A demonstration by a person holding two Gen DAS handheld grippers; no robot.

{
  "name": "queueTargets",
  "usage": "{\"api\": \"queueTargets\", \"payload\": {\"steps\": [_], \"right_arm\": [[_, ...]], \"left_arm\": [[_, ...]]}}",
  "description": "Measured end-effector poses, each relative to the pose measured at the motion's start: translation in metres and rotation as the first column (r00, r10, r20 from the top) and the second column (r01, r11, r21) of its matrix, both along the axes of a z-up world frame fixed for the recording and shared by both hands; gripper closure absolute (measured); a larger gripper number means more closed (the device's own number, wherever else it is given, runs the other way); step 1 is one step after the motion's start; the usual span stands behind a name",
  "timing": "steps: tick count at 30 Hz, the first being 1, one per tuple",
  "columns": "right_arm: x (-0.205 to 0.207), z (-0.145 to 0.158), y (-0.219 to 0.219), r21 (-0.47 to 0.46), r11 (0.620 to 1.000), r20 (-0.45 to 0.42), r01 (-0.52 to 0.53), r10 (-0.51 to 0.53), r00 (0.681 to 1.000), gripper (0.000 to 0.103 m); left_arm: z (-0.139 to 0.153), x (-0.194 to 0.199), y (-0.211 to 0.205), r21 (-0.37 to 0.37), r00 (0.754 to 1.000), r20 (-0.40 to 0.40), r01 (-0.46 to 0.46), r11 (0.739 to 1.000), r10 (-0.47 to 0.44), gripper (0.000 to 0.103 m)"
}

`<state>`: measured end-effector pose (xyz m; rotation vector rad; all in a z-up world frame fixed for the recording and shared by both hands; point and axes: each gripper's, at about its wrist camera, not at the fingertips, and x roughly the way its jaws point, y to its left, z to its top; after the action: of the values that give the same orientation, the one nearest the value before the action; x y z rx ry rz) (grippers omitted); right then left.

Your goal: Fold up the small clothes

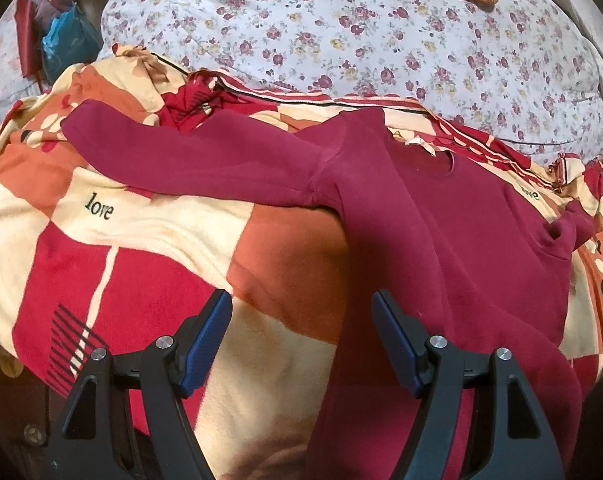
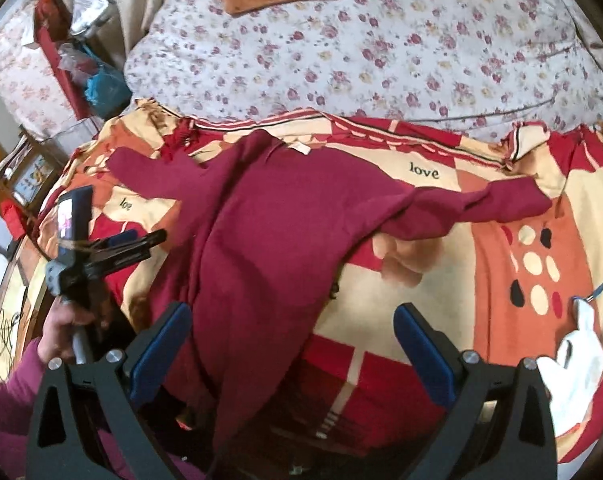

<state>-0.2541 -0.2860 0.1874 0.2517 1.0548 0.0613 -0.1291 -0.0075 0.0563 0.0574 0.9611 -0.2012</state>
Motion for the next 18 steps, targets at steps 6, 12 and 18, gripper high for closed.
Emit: {"api": "queueTargets", "payload": {"steps": [6, 12, 18], "right_arm": [[0.019, -0.001, 0.016, -0.088, 0.996, 0.070, 0.028, -0.021, 0.997, 0.000], [0.031, 0.010, 0.038, -0.041, 0.999, 0.038, -0.029, 0.031, 0.999, 0.000], [0.008, 0.060, 0.057, 0.017, 0.991, 0.083, -0.135, 0.133, 0.988, 0.000]], "left_arm": [[0.003, 0.003, 0.000, 0.008, 1.000, 0.007, -0.008, 1.000, 0.008, 0.049], [0.008, 0.004, -0.001, 0.011, 1.000, 0.019, -0.007, 1.000, 0.007, 0.049], [0.018, 0.005, -0.004, -0.008, 0.999, 0.047, -0.003, 1.000, 0.003, 0.049]]}}
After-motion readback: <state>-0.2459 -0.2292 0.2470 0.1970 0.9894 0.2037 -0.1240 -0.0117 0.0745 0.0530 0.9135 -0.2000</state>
